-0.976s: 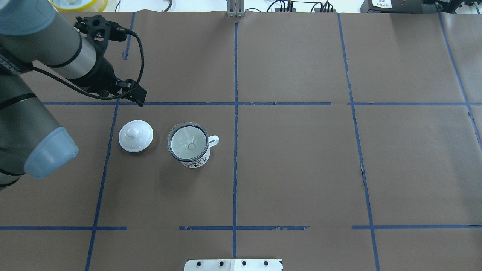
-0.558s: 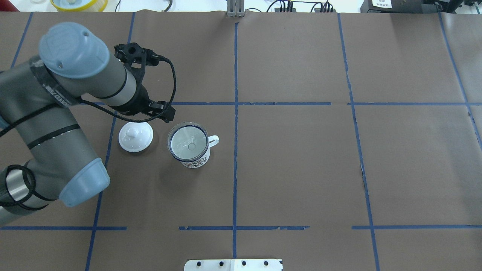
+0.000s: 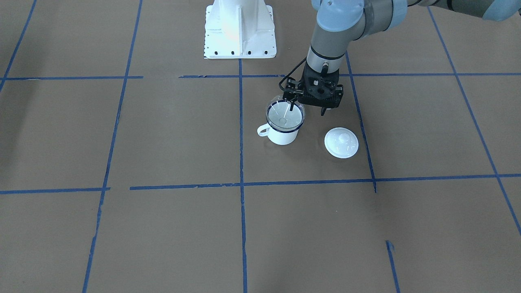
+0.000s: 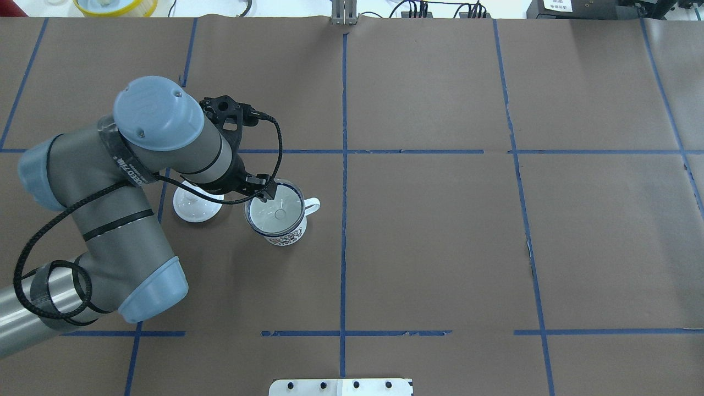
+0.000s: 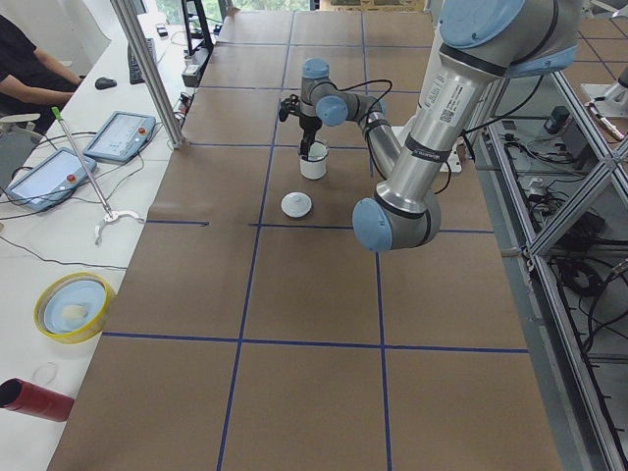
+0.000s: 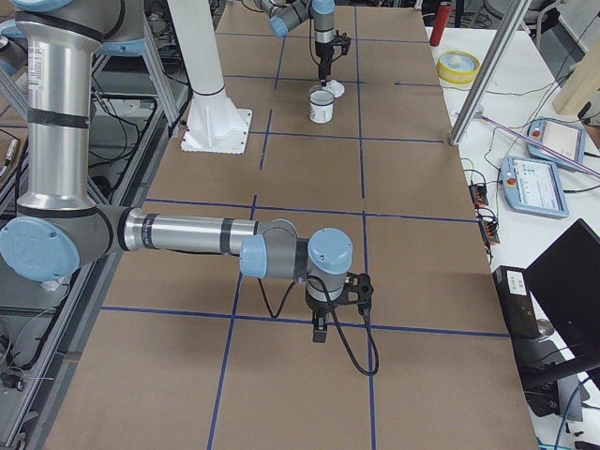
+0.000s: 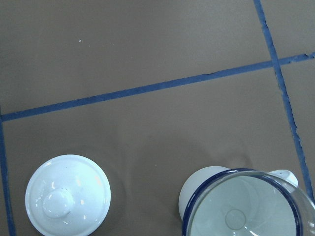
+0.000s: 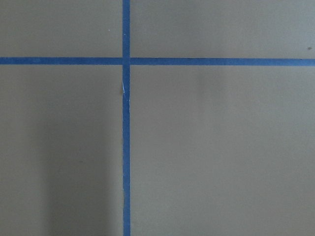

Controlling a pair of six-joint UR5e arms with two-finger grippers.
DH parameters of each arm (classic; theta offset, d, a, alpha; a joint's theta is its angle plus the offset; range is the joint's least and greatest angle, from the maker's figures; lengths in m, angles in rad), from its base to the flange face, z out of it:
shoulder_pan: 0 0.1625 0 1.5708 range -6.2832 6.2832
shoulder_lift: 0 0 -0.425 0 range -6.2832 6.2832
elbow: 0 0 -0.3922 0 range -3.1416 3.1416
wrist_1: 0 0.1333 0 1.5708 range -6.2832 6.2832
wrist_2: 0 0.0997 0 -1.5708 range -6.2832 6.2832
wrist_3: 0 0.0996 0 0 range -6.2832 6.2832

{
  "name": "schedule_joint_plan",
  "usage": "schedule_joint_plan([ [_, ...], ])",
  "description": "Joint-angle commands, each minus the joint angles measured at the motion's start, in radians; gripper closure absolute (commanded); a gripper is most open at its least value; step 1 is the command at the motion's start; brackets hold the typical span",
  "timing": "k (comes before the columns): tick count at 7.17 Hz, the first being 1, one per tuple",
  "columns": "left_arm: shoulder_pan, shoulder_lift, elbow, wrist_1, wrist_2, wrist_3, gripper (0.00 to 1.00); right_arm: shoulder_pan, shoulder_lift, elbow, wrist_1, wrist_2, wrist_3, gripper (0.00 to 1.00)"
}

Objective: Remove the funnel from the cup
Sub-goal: 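Lower the left gripper onto the funnel stem and close it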

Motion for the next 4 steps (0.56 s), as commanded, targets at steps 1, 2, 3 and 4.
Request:
schedule_joint_plan([
  [1,0.006,-0.009,0.045,-0.042,0.0,-0.011,0.45,0.0,0.0,0.0,0.0,0.0,0.0,0.0],
  [2,0.006,-0.009,0.048,-0.043,0.0,-0.008,0.51,0.0,0.0,0.0,0.0,0.0,0.0,0.0],
  [3,0.006,-0.01,0.062,-0.057,0.0,-0.007,0.55,0.0,0.0,0.0,0.0,0.0,0.0,0.0],
  [4,0.006,-0.01,0.062,-0.062,0.0,-0.007,0.61,0.0,0.0,0.0,0.0,0.0,0.0,0.0],
])
